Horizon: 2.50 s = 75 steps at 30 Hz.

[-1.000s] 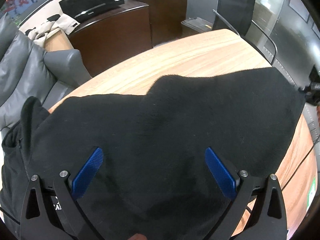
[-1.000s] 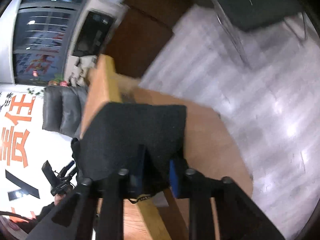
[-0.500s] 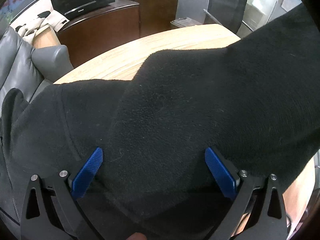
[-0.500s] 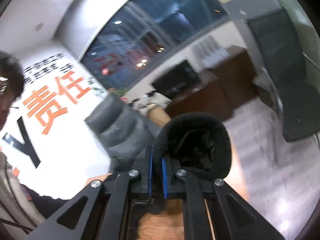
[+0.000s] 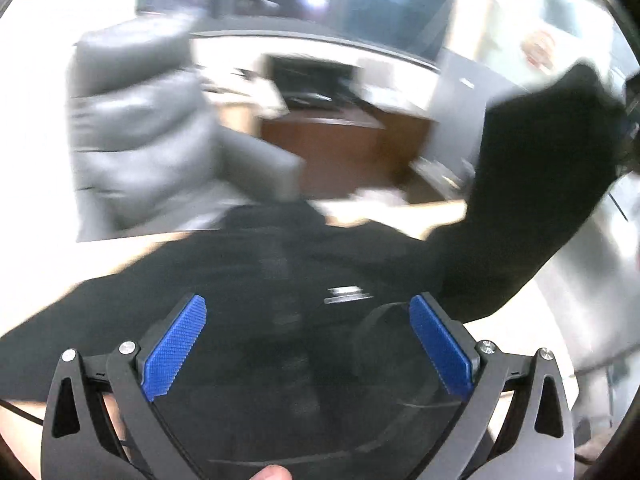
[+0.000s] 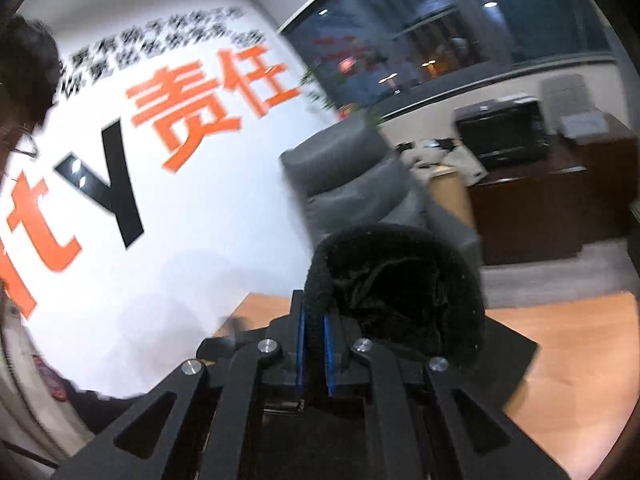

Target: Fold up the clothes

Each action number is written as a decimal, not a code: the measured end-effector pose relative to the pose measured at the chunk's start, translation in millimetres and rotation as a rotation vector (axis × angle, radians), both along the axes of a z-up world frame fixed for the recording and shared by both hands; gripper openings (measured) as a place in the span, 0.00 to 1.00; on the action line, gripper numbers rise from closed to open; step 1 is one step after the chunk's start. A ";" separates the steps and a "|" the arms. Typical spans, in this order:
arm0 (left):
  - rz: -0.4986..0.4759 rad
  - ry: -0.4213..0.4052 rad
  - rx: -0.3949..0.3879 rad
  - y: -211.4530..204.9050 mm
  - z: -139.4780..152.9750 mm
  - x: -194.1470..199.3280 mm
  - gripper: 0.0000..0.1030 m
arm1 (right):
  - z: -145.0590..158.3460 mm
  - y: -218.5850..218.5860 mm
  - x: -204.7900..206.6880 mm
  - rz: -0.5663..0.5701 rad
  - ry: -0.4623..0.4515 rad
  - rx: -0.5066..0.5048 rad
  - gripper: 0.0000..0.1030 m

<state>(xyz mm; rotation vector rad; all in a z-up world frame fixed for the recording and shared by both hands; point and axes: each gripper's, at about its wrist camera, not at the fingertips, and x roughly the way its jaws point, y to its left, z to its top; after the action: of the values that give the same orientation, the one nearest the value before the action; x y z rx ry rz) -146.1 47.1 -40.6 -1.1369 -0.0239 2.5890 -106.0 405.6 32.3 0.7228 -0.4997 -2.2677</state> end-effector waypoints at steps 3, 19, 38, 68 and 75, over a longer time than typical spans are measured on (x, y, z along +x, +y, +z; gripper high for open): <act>0.115 0.051 -0.030 -93.3 41.9 27.5 1.00 | -13.2 -55.5 -23.7 0.050 -0.017 0.023 0.07; 0.207 -0.025 -0.036 -211.7 -22.0 50.5 1.00 | -212.5 -362.9 -100.7 0.189 -0.230 0.371 0.12; -0.208 -0.105 -0.080 -9.5 -110.8 -51.1 1.00 | -250.4 -88.2 13.2 -0.145 -0.154 0.932 0.77; -0.150 -0.236 -0.134 1.9 -218.6 -51.0 1.00 | -211.8 -26.0 -56.1 -0.090 -0.136 0.572 0.70; -0.109 -0.211 -0.105 -3.0 -222.2 -46.7 1.00 | -319.7 -23.8 -208.0 -0.126 -0.341 0.692 0.61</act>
<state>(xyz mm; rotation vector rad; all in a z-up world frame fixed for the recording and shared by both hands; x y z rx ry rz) -192.8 44.1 -262.7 -1.4042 0.1249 2.3895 -313.9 381.8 -287.4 1.4672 0.1216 -2.4497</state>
